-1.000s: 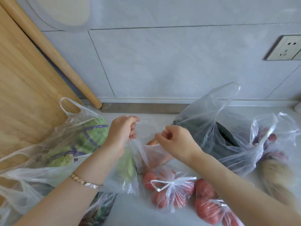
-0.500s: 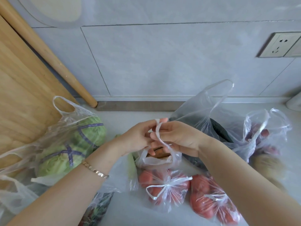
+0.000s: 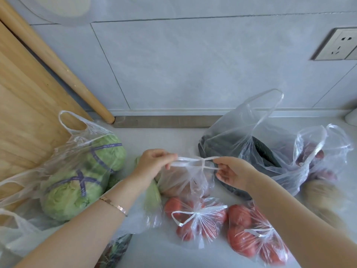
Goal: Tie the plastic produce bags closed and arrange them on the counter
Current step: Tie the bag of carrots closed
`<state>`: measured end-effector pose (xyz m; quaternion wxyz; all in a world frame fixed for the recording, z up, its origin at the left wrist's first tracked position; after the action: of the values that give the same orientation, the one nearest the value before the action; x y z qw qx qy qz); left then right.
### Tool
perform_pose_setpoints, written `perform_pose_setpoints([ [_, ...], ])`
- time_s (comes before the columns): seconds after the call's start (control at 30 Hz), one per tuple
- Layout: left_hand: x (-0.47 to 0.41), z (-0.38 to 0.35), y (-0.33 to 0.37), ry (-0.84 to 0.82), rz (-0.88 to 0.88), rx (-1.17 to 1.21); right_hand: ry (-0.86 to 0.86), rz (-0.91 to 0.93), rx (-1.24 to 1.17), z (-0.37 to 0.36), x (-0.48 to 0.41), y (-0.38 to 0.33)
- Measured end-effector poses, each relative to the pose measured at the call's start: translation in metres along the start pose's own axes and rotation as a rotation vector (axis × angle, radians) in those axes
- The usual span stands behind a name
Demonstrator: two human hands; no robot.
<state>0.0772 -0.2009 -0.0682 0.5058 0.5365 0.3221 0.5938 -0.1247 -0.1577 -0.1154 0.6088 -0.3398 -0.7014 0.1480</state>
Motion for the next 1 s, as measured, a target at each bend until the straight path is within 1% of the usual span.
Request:
perform_pose_setpoints([
  [0.07,-0.002,-0.001,-0.015,0.012,0.153,0.374,-0.016,-0.040,-0.111,0.001,-0.009,0.013],
  [0.1,-0.003,-0.007,-0.018,-0.010,0.216,0.487,-0.021,-0.036,-0.194,-0.001,-0.014,0.014],
  [0.13,-0.003,-0.016,-0.018,-0.074,0.277,0.566,-0.022,-0.019,-0.278,-0.003,-0.017,0.010],
  [0.17,-0.004,-0.023,-0.016,-0.145,0.328,0.507,-0.027,-0.003,-0.352,-0.006,-0.022,0.005],
  [0.2,-0.004,-0.028,-0.010,-0.210,0.346,0.328,-0.037,0.008,-0.395,-0.009,-0.022,-0.001],
  [0.27,-0.007,-0.029,0.007,-0.315,0.221,-0.181,-0.083,0.015,-0.370,-0.015,-0.026,-0.012],
  [0.3,-0.011,-0.030,0.016,-0.332,0.122,-0.363,-0.101,0.029,-0.300,-0.018,-0.028,-0.016],
  [0.33,-0.013,-0.031,0.026,-0.330,0.020,-0.465,-0.104,0.047,-0.215,-0.020,-0.031,-0.020],
  [0.4,-0.014,-0.032,0.038,-0.318,-0.132,-0.503,-0.084,0.077,-0.066,-0.025,-0.037,-0.026],
  [0.43,-0.016,-0.028,0.035,-0.304,-0.146,-0.483,-0.051,0.079,-0.024,-0.023,-0.041,-0.026],
  [0.47,-0.018,-0.022,0.027,-0.291,-0.131,-0.456,-0.008,0.069,-0.008,-0.019,-0.045,-0.024],
  [0.53,-0.023,-0.003,-0.003,-0.242,-0.020,-0.436,0.089,0.015,-0.044,-0.006,-0.052,-0.010],
  [0.57,-0.024,0.005,-0.018,-0.210,0.034,-0.469,0.139,0.022,-0.015,0.000,-0.056,-0.003],
  [0.6,-0.024,0.009,-0.031,-0.196,0.052,-0.528,0.199,0.066,0.087,0.006,-0.059,0.001],
  [0.63,-0.022,0.007,-0.036,-0.196,0.032,-0.625,0.255,0.143,0.260,0.010,-0.060,0.001],
  [0.67,-0.021,0.002,-0.039,-0.201,-0.023,-0.770,0.305,0.260,0.451,0.009,-0.056,-0.004],
  [0.7,-0.019,-0.006,-0.039,-0.210,-0.088,-0.948,0.303,0.402,0.630,-0.001,-0.050,-0.010],
  [0.73,-0.017,-0.015,-0.043,-0.225,-0.133,-1.131,0.257,0.530,0.839,-0.013,-0.044,-0.011],
  [0.77,-0.016,-0.022,-0.046,-0.238,-0.160,-1.282,0.165,0.622,1.077,-0.027,-0.041,-0.007],
  [0.8,-0.016,-0.031,-0.051,-0.265,-0.185,-1.376,0.070,0.639,1.321,-0.037,-0.044,0.005],
  [0.83,-0.017,-0.039,-0.060,-0.306,-0.198,-1.420,0.017,0.637,1.532,-0.041,-0.050,0.015],
  [0.87,-0.019,-0.046,-0.070,-0.328,-0.196,-1.432,-0.042,0.595,1.683,-0.041,-0.057,0.027],
  [0.9,-0.021,-0.052,-0.083,-0.354,-0.180,-1.452,-0.073,0.559,1.758,-0.039,-0.063,0.035],
  [0.97,-0.026,-0.059,-0.102,-0.373,-0.158,-1.468,-0.079,0.555,1.816,-0.036,-0.071,0.044],
  [1.0,-0.028,-0.061,-0.109,-0.376,-0.146,-1.467,-0.067,0.494,1.843,-0.031,-0.076,0.049],
])
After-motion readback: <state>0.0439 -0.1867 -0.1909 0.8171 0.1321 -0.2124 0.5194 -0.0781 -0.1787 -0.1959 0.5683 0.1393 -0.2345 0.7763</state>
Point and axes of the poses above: each hand's wrist, its own x-axis away from the middle knuckle, its own z-axis out of the back of the hand, y = z × x, the point moved 8 cm from there along -x, towards the middle knuckle, and after that the axes turned 4 degrees about z, right-handed, at the moved point
